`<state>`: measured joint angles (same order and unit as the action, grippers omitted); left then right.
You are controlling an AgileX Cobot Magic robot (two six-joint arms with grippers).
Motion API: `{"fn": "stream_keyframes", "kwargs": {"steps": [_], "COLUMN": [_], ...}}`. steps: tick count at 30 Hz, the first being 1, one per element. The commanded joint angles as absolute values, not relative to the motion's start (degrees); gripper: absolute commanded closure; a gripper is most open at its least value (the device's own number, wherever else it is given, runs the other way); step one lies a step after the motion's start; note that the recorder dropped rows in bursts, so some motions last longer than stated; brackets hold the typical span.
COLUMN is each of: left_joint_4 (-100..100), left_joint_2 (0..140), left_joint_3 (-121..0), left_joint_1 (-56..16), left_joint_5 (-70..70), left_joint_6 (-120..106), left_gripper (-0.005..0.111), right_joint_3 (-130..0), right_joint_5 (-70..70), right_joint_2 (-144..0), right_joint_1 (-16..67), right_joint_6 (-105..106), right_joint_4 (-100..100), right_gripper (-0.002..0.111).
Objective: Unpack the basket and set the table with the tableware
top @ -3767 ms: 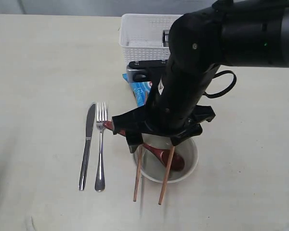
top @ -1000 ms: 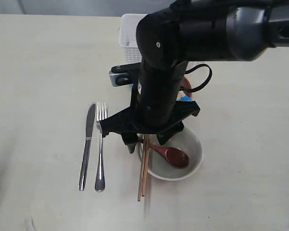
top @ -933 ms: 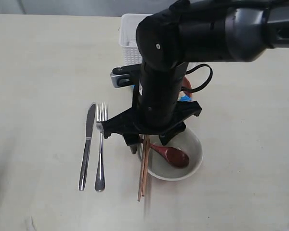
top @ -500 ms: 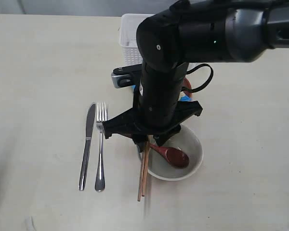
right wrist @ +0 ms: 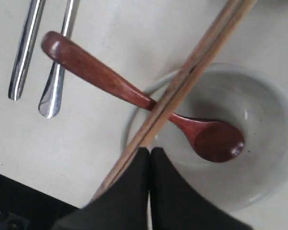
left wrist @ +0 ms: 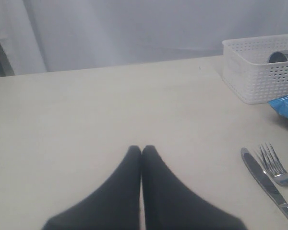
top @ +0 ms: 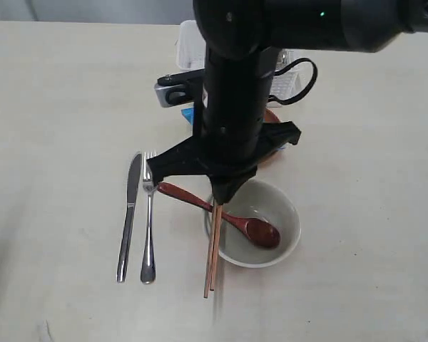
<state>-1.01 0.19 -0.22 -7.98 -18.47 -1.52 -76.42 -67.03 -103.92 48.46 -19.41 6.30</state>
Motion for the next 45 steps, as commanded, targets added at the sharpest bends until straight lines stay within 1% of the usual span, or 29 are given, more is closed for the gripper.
{"fn": "stream_keyframes", "kwargs": {"steps": [1, 4, 5, 7, 8, 11, 12, 14, 16, 23, 29, 36, 45], "left_joint_4": [-0.9, -1.3, -1.2, -1.2, -1.2, -1.2, -1.2, -1.2, -1.2, -1.2, -1.2, -1.2, -1.2], "left_joint_2": [0.0, 0.0, 0.0, 0.0, 0.0, 0.0, 0.0, 0.0, 0.0, 0.0, 0.0, 0.0, 0.0], "left_joint_3": [0.0, 0.0, 0.0, 0.0, 0.0, 0.0, 0.0, 0.0, 0.0, 0.0, 0.0, 0.0, 0.0], "left_joint_1": [-7.9, -7.9, -7.9, -7.9, -7.9, -7.9, -7.9, -7.9, -7.9, -7.9, -7.9, -7.9, -7.9], "left_joint_5": [-18.4, -18.4, -18.4, -18.4, -18.4, -18.4, -18.4, -18.4, -18.4, -18.4, -18.4, -18.4, -18.4], "left_joint_6": [-1.7, -1.7, -1.7, -1.7, -1.7, -1.7, -1.7, -1.7, -1.7, -1.7, -1.7, -1.7, -1.7], "left_gripper": [0.107, 0.107, 0.107, 0.107, 0.107, 0.107, 0.107, 0.107, 0.107, 0.107, 0.107, 0.107, 0.107], "right_joint_3": [-73.9, -70.3, -67.8, -63.2, -61.3, -51.8, -49.3, -46.6, -45.0, -44.5, -44.5, -44.5, -44.6], "right_joint_5": [-66.4, -65.8, -65.8, -65.7, -65.1, -57.7, -52.8, -45.6, -41.3, -40.6, -38.4, -35.9, -39.5], "right_joint_2": [-99.9, -94.4, -91.9, -89.2, -88.7, -88.4, -88.3, -88.3, -88.3, -88.3, -89.9, -91.7, -86.3], "right_joint_1": [43.5, 36.9, 34.1, 31.1, 30.5, 29.6, 29.6, 29.6, 29.6, 29.7, 32.7, 32.8, 32.8], "right_joint_6": [-17.5, -17.3, -17.3, -19.7, -19.8, -19.7, -19.1, -18.4, -17.1, -16.5, -15.6, -15.6, -15.0], "right_joint_4": [5.6, 5.3, 3.2, -0.9, -1.4, 0.9, 2.2, 4.2, 6.7, 6.0, 5.5, 4.0, 3.0], "right_gripper": [0.109, 0.109, 0.109, 0.109, 0.109, 0.109, 0.109, 0.109, 0.109, 0.109, 0.109, 0.109, 0.109]}}
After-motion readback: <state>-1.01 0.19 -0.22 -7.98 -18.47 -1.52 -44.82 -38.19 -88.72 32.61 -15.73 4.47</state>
